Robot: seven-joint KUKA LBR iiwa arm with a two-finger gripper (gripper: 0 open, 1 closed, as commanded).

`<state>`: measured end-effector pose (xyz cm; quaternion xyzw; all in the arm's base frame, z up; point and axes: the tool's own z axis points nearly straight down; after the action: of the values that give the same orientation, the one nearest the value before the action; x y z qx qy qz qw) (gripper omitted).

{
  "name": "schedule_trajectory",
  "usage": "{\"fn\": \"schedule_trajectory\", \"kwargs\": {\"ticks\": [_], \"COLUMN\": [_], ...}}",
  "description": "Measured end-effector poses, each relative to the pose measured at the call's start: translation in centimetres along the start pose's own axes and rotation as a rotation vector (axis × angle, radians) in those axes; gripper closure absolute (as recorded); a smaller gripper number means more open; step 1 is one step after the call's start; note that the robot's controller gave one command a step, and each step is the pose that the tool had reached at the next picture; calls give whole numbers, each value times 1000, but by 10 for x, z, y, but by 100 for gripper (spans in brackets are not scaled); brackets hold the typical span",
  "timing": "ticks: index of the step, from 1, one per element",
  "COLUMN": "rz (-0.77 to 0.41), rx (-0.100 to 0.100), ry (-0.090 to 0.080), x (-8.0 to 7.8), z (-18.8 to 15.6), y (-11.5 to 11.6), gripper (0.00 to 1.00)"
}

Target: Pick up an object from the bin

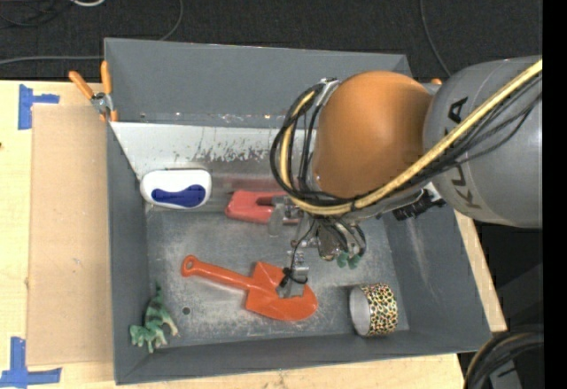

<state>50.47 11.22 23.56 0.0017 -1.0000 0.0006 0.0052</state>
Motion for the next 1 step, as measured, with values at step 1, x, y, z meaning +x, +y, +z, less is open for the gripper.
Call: {"fn": "schedule_trajectory", "kwargs": {"ticks": [1], "rz": [6], "rx": [-1], "ry": [-8], "x": [-2], "z": [-4], "y": [-1], "gripper": [0]}}
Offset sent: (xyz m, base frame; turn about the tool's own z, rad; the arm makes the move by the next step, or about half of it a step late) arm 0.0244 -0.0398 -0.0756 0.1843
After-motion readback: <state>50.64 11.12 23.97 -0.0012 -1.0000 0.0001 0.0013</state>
